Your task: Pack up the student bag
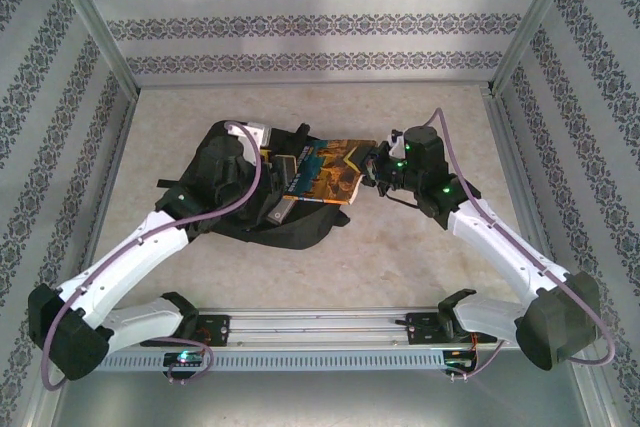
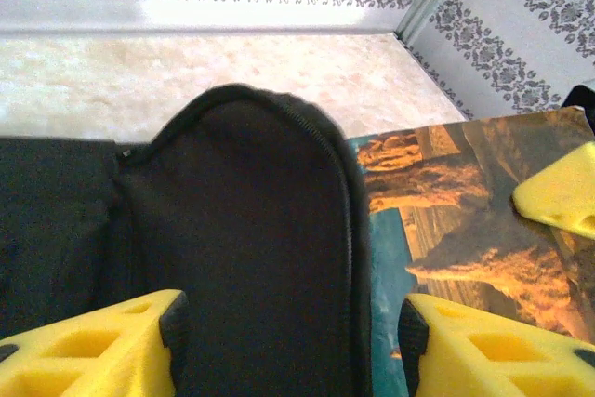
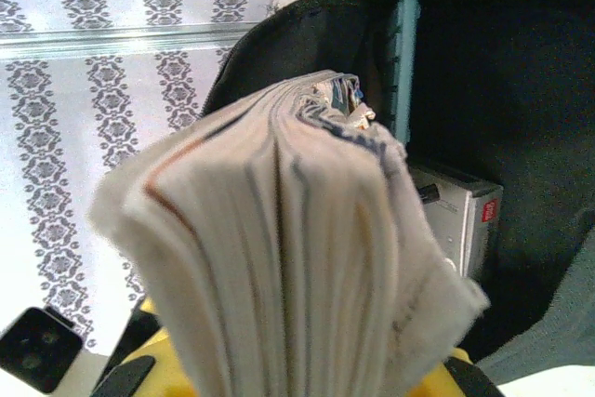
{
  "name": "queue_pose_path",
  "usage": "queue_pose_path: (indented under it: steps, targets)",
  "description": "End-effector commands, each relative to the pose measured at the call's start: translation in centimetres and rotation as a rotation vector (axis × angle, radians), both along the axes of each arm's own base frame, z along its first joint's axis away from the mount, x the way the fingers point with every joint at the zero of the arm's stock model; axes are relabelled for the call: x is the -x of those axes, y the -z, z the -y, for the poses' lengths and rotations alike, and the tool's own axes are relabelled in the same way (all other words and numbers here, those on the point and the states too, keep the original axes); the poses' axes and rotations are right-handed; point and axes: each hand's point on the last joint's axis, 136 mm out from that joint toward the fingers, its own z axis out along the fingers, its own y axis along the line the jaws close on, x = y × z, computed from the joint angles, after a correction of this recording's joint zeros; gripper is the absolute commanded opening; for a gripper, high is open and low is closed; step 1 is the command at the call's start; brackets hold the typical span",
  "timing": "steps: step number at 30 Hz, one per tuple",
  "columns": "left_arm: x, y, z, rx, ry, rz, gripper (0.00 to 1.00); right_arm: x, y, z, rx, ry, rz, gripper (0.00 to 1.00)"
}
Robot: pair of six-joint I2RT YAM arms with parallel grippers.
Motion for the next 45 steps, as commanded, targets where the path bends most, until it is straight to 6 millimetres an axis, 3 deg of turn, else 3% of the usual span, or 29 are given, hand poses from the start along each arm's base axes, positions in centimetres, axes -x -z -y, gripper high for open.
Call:
queue_pose_path:
  steps: [1,4,6,11,14,18,25,28,32,45]
  targets:
    - [-0.7,0.3,-1.7,-0.145,-0.024,-0.007,0.64,0.0,-3.7,-1.2,-0.070,-0.054,0.124,0.00]
    - [-1.8,0.7,-1.8,-0.157,-0.004,-0.060,0.66,0.1,-3.5,-1.4,-0.063,-0.067,0.128,0.00]
    - [-2.1,1.8,-0.8,-0.122,0.061,-0.141,0.67,0.1,-3.3,-1.4,-0.057,-0.073,0.129,0.00]
    - [-1.9,4.4,1.5,0.004,0.191,-0.355,0.54,0.2,-3.1,-1.3,-0.041,-0.078,0.138,0.00]
    - [-1.8,3.8,2.0,0.037,0.210,-0.364,0.38,0.3,-2.8,-1.2,-0.031,-0.081,0.140,0.00]
    - [-2.2,1.4,1.1,0.037,0.160,-0.294,0.01,0.2,-2.2,-0.8,-0.001,-0.081,0.146,0.00]
    - [-3.2,-6.1,-3.7,0.074,-0.030,-0.088,0.00,0.4,0.4,-0.4,0.060,-0.093,0.116,0.00]
    - [-2.8,-8.0,-4.7,0.063,-0.053,-0.042,0.00,0.4,1.3,-0.4,0.072,-0.100,0.110,0.00]
    - [-2.7,-8.5,-5.0,0.053,-0.054,-0.034,0.00,0.2,1.9,-0.8,0.069,-0.114,0.106,0.00]
    - [-3.3,-8.1,-4.7,0.067,-0.049,-0.038,0.00,-1.9,-0.2,-5.4,-0.084,-0.157,0.097,0.00]
